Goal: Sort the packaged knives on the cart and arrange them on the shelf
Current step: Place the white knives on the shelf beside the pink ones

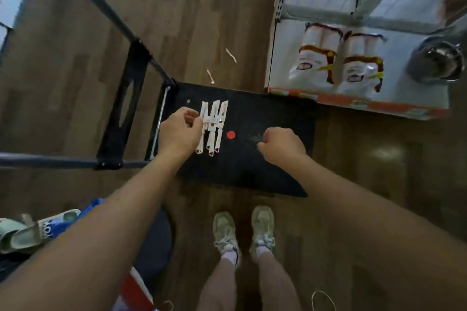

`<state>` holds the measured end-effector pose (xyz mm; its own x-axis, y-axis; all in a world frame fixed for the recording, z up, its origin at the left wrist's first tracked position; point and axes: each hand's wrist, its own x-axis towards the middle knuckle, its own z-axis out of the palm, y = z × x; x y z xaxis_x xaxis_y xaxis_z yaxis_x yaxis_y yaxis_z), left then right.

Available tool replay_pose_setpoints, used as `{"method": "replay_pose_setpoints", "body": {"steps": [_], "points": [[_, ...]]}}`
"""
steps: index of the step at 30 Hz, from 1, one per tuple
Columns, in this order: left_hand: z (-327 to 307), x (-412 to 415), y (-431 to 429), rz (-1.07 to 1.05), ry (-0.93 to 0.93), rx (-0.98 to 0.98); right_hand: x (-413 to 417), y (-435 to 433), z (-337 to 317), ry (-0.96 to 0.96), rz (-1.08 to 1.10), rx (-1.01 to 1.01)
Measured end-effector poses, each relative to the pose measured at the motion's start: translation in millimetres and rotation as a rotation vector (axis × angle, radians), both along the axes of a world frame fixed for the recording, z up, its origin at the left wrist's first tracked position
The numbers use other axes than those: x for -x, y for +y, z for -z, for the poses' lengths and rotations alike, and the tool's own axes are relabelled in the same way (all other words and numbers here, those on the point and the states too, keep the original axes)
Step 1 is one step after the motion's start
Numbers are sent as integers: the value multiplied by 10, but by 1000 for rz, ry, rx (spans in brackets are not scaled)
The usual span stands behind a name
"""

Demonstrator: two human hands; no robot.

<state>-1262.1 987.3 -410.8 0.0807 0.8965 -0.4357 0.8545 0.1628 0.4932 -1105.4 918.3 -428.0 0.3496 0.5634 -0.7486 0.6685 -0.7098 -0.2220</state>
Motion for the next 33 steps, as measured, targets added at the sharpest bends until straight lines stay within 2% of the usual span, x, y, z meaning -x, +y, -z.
{"method": "replay_pose_setpoints", "body": {"steps": [8,16,19,23,26,33], "points": [[2052,193,359,133,104,70,435,511,2048,38,-112,-64],[3723,275,379,226,157,155,705,730,3608,85,55,-163],[4061,275,390,224,166,167,773,790,3953,99,121,-179],[4322,244,434,192,220,61,883,893,4218,78,193,-207],[4365,219,447,212,263,39,900,921,4286,49,226,-235],[4330,206,505,89,182,67,935,970,4257,51,234,-220]]}}
